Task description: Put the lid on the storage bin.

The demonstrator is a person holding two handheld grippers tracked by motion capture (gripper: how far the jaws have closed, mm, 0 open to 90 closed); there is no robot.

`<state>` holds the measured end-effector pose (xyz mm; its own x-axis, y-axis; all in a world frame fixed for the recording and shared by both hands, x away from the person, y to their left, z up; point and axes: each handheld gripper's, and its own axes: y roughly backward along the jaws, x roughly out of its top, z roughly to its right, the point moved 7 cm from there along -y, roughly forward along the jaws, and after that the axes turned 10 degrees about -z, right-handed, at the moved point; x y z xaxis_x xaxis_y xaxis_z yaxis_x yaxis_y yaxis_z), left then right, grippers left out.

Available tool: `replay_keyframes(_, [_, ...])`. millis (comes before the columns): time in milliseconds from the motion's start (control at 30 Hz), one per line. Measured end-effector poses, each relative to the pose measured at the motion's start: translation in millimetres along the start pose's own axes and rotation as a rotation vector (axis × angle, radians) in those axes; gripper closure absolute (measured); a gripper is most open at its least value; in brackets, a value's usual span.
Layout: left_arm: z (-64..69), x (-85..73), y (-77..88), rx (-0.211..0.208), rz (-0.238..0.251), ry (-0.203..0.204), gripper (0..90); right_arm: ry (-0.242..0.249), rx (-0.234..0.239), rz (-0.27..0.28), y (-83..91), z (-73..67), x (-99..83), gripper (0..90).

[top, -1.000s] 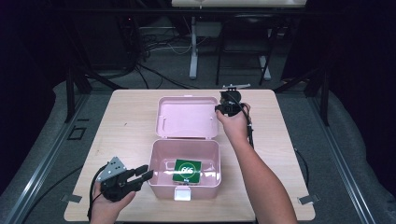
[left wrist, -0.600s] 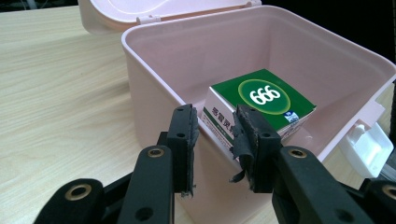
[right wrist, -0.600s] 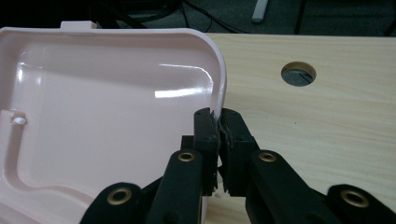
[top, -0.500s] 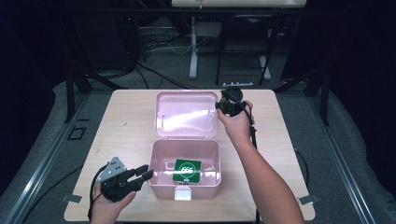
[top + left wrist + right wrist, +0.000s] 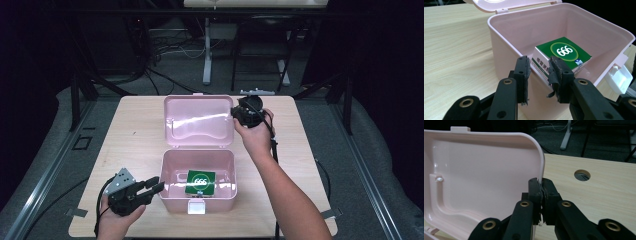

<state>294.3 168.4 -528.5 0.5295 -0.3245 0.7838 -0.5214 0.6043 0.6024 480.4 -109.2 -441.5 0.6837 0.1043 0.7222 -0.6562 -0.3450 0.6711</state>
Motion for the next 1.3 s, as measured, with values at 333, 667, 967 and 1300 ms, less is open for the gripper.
replay_keyframes(333, [0.2, 0.5, -0.6, 0.004, 0.003, 0.000, 69.7, 0.058, 0.011, 0.085, 28.0, -6.1, -11.0, 87.1])
replay_keyframes(667, [-0.2, 0.9, -1.2, 0.007, 0.003, 0.000, 70.4, 0.094, 0.005, 0.146, 51.8, -11.7, -26.1, 87.1])
replay_keyframes(967, [-0.5, 1.2, -1.7, -0.004, 0.006, 0.000, 70.7, 0.075, 0.026, 0.194, 62.8, -13.4, -37.5, 87.3])
replay_keyframes(1300, [-1.5, 1.6, -1.7, -0.003, 0.008, 0.004, 71.4, 0.090, 0.003, 0.250, 72.9, -17.9, -50.0, 87.0])
